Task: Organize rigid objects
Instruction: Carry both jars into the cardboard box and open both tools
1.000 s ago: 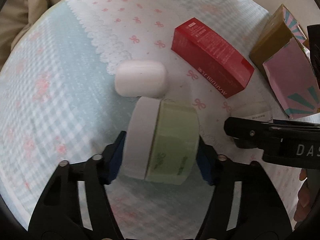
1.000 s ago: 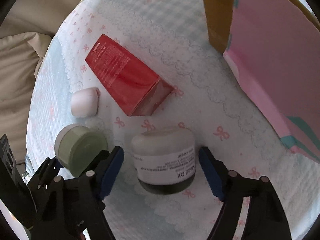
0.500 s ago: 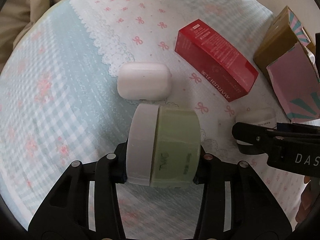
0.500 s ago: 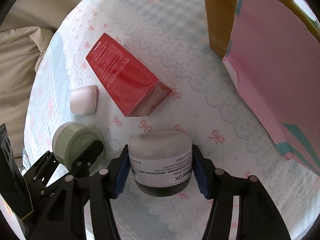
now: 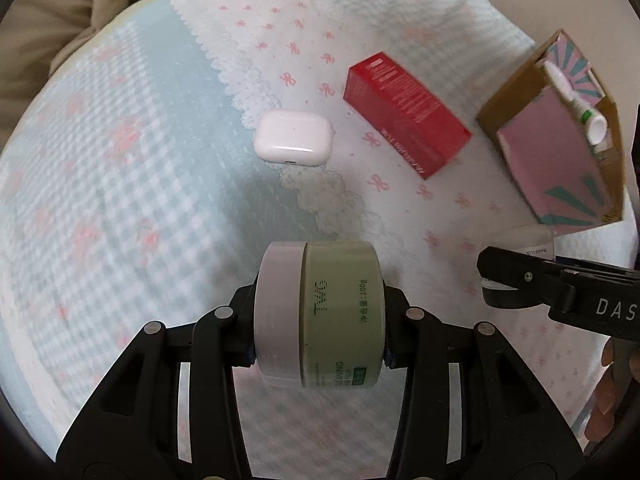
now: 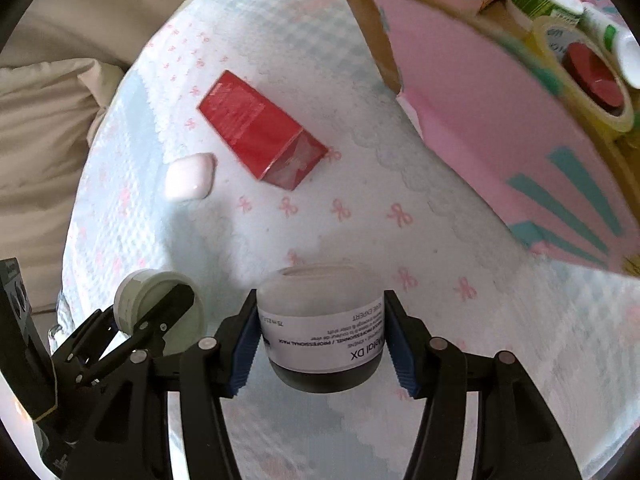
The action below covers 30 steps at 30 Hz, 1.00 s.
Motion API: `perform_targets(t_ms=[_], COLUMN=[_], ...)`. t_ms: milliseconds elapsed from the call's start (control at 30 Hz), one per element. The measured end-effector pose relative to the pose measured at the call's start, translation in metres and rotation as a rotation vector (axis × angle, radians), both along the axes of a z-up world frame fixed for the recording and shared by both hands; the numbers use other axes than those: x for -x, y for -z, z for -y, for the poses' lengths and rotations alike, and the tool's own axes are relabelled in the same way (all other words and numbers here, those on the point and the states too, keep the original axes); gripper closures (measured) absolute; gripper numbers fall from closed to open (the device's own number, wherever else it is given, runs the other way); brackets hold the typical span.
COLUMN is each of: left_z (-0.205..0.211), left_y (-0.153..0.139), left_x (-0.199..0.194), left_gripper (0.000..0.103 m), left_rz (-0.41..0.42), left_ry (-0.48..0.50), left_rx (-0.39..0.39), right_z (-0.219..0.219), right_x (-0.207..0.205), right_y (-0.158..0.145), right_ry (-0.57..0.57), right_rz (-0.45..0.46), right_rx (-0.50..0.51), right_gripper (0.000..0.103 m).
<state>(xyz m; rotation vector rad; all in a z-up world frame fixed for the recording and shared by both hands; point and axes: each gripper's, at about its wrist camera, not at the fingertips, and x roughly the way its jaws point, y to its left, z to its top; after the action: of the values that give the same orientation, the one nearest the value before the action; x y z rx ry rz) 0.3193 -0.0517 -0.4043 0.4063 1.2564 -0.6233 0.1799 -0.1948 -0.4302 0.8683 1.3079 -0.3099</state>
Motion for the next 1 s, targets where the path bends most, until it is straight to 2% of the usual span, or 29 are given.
perform_targets(t_ms=[233,400,533,733,1000], left_z=[-0.012,-0.019,-0.023,-0.014,0.021], left_y=[-0.065,-0.114,-0.149,-0.179,-0.202], left_x=[0.043,0.070,0.091,0.125,0.152], left_gripper=[0.064,0.064,0.064,0.064,0.064], left_rz=[0.043,0.055,0.051,0.059,0.089], left_ry=[-0.039,-0.069,-0.113,-0.153,-0.259], left_rx=[0.060,0.127,0.184,0.233,0.245], right_z=[-0.012,-0.019,-0.021,0.012,0.080], right_x=[0.028,0.056,0.072,0.103,0.128], right_y=[-0.052,-0.106,-0.143,-0.173,-0.197], right_ry=[-0.030,-0.054,-0.138,-0.132,-0.135], right_rz=[0.053,0.072,0.062,0.077,0.129], right_rx=[0.025,0.014,0.070,0.071,0.077], right_gripper=[0.050,0.050,0.050,0.050,0.049])
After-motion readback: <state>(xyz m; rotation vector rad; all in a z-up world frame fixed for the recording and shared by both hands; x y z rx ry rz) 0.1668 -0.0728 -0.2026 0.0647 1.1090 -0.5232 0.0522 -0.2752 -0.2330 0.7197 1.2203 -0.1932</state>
